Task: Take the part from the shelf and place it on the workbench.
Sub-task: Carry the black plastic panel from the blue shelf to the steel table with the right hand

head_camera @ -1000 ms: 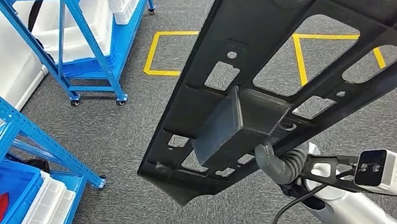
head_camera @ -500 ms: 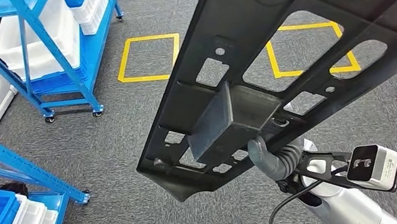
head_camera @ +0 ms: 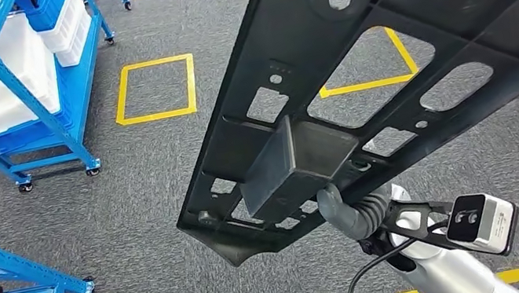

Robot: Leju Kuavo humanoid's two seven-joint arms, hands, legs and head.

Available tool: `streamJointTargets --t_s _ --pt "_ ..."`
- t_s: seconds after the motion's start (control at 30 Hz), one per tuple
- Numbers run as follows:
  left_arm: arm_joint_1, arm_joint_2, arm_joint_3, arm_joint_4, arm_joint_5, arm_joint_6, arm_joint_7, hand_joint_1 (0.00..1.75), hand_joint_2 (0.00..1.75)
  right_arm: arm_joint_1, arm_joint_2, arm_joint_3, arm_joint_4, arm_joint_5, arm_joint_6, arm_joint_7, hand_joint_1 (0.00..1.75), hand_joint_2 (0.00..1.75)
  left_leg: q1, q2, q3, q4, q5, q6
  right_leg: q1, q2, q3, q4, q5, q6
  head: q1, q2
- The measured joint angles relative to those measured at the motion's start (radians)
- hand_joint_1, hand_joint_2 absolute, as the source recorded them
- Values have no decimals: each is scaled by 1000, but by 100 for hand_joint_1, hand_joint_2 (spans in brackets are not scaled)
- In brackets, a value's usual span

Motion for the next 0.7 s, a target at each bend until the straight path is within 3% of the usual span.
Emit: streamJointTargets --t_s 0.07,0.13,0.17,0.2,0.23,0.27,0.33,0.4,0.43,0.5,0.57,0.63,0.7 --pt "-2 0 0 0 0 0 -1 0 175 4 1 0 -3 9 0 0 175 175 3 22 4 -16 11 14 4 -33 -20 38 -29 8 0 0" --pt "1 0 0 0 0 -1 -3 0 175 8 1 1 -4 13 0 0 175 175 1 45 4 -22 16 21 4 -84 -73 154 -95 13 0 0" --pt "3 1 0 0 -1 -1 -3 0 175 11 2 1 -4 14 0 0 175 175 -1 57 3 -22 16 22 2 -96 -103 220 -123 16 0 0" --pt "4 1 0 0 -1 -1 -3 0 175 15 2 1 -4 14 0 0 175 175 -3 68 2 -21 15 23 -1 -102 -123 264 -136 18 0 0" --pt "4 1 0 0 -1 -1 -3 0 175 18 2 1 -4 14 0 0 175 175 -3 80 1 -19 14 22 -4 -107 -124 271 -130 21 0 0" --pt "4 1 0 0 -1 -1 -3 0 175 19 2 1 -4 14 0 0 175 175 -3 90 1 -17 12 21 -6 -112 -104 237 -106 22 0 0" --pt "2 1 0 0 -1 -2 -3 0 175 19 2 2 -4 14 0 0 175 175 -4 107 1 -9 6 14 -5 -145 -27 100 -51 21 0 0" --pt "2 1 0 0 -1 -2 -3 0 175 19 3 2 -5 15 0 0 175 175 -8 120 1 -1 -2 4 2 -169 20 11 -29 13 0 0" --pt "2 1 0 0 -1 -2 -3 0 175 19 4 3 -5 15 0 0 175 175 -10 126 1 0 -4 -1 6 -170 22 2 -31 7 0 0" --pt "0 1 0 0 -1 -2 -4 0 175 19 4 4 -5 17 0 0 175 175 -8 136 3 1 -8 -13 6 -150 20 -1 -26 -4 0 0" --pt "-1 1 0 0 -3 -3 -6 0 175 18 6 4 -6 20 0 0 175 175 -3 110 -9 35 -36 -23 2 -133 21 -7 -21 -16 0 0" --pt "2 0 0 0 -5 -6 -8 0 175 19 8 4 -7 24 0 0 175 175 1 71 -57 148 -100 -30 1 -116 21 -10 -17 -23 0 0" --pt "6 0 0 0 -6 -7 -9 0 175 23 10 4 -7 26 -1 0 175 175 2 58 -118 277 -149 -33 4 -94 20 -9 -16 -26 0 0"
